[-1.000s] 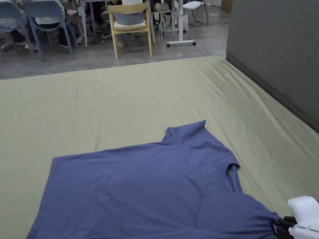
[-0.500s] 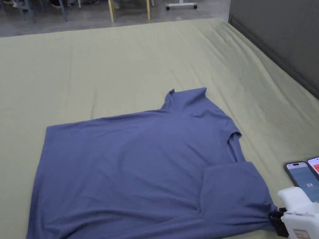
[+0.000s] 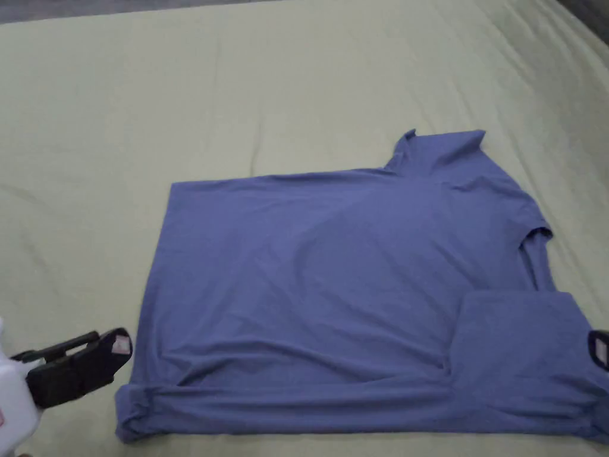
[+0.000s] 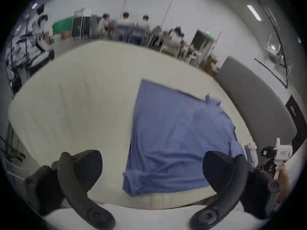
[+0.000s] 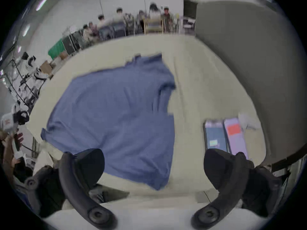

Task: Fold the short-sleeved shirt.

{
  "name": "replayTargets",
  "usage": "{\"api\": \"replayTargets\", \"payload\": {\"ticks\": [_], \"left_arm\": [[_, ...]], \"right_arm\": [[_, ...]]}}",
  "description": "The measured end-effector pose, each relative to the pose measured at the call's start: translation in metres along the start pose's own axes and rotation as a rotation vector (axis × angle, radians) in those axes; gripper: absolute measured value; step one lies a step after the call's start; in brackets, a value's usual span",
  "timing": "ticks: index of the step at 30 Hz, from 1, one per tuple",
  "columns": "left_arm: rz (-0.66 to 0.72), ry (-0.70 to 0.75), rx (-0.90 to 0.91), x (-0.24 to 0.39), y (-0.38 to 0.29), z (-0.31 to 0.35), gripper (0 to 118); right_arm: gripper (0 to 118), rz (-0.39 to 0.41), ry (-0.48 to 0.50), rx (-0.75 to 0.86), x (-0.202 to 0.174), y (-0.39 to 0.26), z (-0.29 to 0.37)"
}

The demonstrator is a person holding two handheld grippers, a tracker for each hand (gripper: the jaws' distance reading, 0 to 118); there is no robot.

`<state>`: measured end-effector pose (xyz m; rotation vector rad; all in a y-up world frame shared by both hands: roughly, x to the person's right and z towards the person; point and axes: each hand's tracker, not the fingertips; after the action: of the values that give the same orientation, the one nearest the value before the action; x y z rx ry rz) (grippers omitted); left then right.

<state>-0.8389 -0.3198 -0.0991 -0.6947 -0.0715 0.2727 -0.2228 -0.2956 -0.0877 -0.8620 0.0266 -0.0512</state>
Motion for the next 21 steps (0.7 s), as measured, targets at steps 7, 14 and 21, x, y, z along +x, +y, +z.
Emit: {"api": "replayTargets", "payload": {"ticks": [7,14,21], "left_arm": [[-0.073,0.087,-0.283,0.009,-0.034,-0.024,4],[-0.018,0.097,-0.324,-0.011,-0.066,-0.050,103],[-0.063,0.073,-0.432,0.001,-0.067,-0.094,118]], "right_arm": [[2,-0.030,0.128,-0.045,-0.035,-0.006,-0.038],[2,0.028,0.184,-0.125,-0.050,-0.026,-0.053],[2,0.045,0.132,-0.136,-0.039,-0.021,-0.052]]}}
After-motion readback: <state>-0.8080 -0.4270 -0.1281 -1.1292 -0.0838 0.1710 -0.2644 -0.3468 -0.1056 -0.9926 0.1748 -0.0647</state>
